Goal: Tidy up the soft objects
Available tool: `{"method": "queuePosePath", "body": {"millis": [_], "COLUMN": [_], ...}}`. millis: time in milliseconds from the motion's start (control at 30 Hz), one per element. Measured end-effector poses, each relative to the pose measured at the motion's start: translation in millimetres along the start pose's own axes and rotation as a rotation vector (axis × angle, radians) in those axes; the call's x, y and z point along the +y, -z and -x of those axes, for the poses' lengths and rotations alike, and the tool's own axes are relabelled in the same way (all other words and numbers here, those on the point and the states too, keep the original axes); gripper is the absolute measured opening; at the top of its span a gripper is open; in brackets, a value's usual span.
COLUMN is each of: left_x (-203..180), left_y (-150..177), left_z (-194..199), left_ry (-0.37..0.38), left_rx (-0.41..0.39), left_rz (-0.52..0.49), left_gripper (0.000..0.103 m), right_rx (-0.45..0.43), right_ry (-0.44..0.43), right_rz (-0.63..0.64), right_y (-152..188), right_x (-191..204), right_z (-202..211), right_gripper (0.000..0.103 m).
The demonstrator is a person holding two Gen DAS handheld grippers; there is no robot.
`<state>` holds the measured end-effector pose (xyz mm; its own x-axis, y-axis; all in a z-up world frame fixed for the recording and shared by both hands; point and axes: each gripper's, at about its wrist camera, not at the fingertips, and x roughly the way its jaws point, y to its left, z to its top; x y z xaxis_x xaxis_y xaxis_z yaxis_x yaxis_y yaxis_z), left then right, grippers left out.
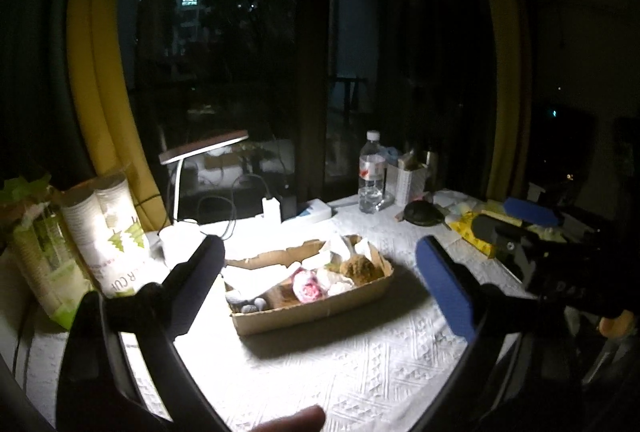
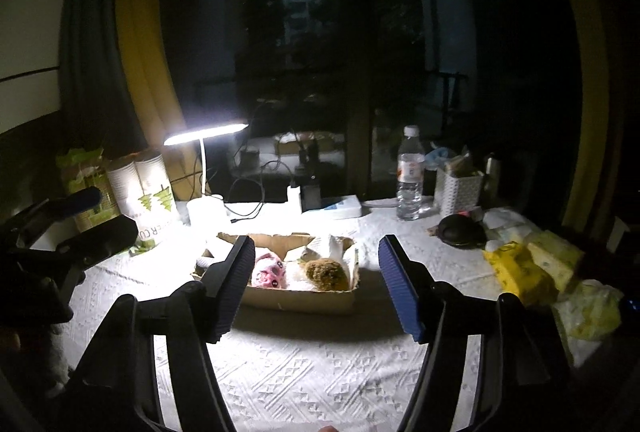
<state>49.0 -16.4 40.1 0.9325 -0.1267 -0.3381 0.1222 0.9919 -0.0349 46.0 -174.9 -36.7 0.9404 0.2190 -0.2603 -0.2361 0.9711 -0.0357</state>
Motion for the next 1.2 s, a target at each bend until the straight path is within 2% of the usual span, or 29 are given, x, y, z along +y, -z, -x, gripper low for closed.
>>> {"method": "queuePosePath", "body": {"millis": [100,433,1200], "left_x": [-1.9,-14.7,-22.9], "left_y": [-5.1,-12.6,-13.2], "left_z": [8.9,21.4,24.8], "left_ry": [0.003,0.021,0.025], "left_rx": [-0.011,-0.026,-0.038], "left_rz": [0.003,-0.014,-0.041], "left_gripper": [0.098,0.098,0.098], "right_rx": [-0.026,-0.067,-0.068], "right_ry": [0.013,0.059,0.064], "right_rz": [0.001,-0.002,-0.005], "right_y": [-2.5,-8.3,-8.2], "right_x": [-1.0,-5.8,-6.0], "right_z": [14.4,41.8,47.0], "right_gripper": [0.073,0.073,0.074]}}
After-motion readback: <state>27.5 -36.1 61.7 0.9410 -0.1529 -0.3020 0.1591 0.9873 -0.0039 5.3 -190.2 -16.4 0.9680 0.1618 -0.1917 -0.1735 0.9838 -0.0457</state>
